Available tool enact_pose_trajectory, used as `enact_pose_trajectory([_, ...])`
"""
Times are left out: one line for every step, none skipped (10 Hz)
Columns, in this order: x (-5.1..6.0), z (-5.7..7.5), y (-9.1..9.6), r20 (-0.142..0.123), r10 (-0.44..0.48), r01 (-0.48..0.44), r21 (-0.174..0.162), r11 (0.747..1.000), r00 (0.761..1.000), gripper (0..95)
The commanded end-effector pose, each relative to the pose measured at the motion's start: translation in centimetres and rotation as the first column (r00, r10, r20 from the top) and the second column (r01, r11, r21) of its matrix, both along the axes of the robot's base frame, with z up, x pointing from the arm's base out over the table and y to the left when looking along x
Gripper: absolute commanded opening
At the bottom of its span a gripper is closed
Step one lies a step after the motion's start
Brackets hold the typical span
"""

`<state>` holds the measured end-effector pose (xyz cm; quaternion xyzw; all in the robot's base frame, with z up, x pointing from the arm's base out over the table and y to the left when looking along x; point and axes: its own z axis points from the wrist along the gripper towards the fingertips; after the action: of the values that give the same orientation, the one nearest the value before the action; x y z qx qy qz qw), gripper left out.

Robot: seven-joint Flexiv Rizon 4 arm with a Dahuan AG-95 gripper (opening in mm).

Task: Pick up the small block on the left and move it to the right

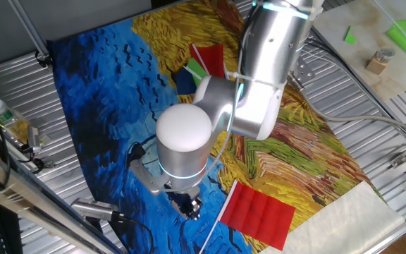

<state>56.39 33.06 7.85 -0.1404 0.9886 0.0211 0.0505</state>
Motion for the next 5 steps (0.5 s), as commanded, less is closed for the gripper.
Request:
enact_pose_trajectory([-0.2, -0.1, -0.2, 0.003, 0.0, 0.0, -0.001, 1.0, 1.0, 0.0])
enact_pose_trajectory([-0.2, -0.5, -0.2, 0.008, 0.002, -0.002, -0.002, 1.0, 1.0, 0.0])
enact_pose_trajectory([-0.3, -1.1, -0.2, 0.017, 0.002, -0.002, -0.001, 1.0, 1.0, 0.0])
enact_pose_trajectory([-0.3, -1.5, -0.1, 0.023, -0.002, 0.002, 0.0, 1.0, 1.0, 0.0])
enact_pose_trajectory([-0.3, -1.6, -0.1, 0.029, 0.001, -0.001, -0.001, 1.0, 1.0, 0.0])
